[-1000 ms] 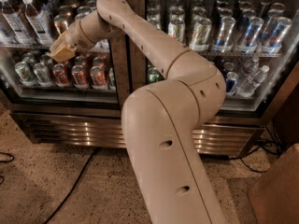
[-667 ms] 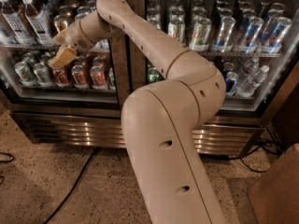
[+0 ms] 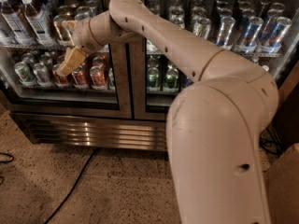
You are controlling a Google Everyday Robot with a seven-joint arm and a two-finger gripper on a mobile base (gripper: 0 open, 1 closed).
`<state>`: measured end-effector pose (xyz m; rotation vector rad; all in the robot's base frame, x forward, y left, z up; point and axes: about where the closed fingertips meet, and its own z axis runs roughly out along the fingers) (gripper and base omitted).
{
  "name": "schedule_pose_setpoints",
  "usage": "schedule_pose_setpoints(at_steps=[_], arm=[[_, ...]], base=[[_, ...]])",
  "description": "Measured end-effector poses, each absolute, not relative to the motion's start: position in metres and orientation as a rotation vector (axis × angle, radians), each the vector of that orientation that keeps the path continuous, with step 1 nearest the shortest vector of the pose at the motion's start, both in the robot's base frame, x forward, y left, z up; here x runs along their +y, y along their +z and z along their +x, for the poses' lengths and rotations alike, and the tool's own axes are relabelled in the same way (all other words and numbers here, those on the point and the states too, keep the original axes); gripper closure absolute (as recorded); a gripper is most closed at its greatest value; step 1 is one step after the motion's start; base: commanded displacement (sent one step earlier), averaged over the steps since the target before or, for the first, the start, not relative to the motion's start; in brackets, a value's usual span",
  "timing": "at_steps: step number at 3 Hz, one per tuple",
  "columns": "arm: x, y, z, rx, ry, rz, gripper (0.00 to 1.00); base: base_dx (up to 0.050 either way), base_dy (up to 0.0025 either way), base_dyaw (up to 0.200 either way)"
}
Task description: Close right fridge door
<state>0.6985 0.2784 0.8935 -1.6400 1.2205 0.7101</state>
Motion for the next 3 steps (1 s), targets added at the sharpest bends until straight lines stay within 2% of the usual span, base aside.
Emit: schedule_pose_setpoints(at_steps=[1, 2, 3], arm=[[0.262, 0.906, 0.665, 1.179, 0.685, -1.551, 0.0], [0.279, 0.874, 0.635, 1.194, 0.75, -1.584, 0.0], [0.279, 0.874, 0.635, 1.194, 0.75, -1.585, 0.0]], base=[[0.0, 0.0, 0.0], [0.0, 0.0, 0.0], [0.0, 0.0, 0.0]])
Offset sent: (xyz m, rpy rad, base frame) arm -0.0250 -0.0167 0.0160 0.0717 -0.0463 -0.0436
